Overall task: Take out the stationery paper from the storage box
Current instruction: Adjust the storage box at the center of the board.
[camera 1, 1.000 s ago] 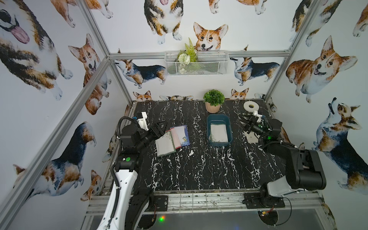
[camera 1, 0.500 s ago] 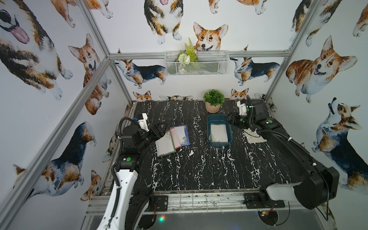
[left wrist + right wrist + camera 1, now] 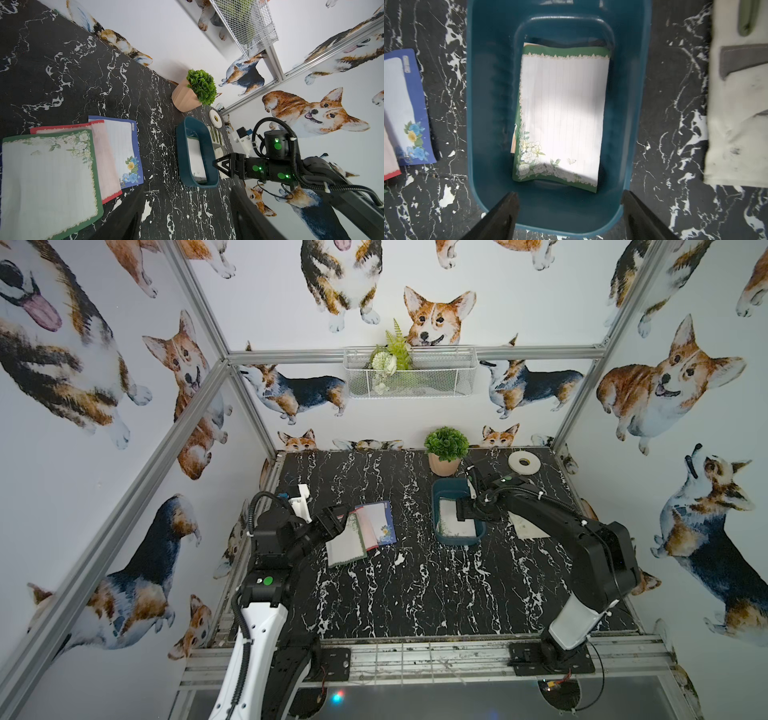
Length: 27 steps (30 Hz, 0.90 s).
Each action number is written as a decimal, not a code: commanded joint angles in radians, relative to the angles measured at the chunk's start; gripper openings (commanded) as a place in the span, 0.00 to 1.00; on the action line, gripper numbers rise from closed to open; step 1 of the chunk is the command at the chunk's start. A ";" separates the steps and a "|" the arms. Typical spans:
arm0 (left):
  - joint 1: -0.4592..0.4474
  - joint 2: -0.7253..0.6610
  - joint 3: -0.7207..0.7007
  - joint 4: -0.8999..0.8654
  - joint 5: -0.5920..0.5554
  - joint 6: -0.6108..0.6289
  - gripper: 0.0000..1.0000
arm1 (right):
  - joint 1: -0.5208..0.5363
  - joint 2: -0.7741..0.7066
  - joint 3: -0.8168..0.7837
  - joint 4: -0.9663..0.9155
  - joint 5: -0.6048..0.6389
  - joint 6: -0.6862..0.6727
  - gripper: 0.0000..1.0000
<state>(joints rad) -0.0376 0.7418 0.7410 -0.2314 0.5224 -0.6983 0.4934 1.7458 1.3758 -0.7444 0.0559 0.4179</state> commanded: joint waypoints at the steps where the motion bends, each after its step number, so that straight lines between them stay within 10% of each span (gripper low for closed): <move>1: 0.001 -0.008 -0.006 -0.003 -0.003 0.016 0.69 | 0.002 0.063 0.030 0.057 0.053 -0.030 0.84; 27: 0.001 0.022 -0.034 -0.001 -0.009 0.046 0.68 | -0.048 0.327 0.208 0.061 0.133 -0.012 0.80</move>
<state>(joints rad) -0.0376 0.7609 0.7067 -0.2340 0.5175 -0.6655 0.4515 2.0769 1.6028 -0.6838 0.1886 0.3904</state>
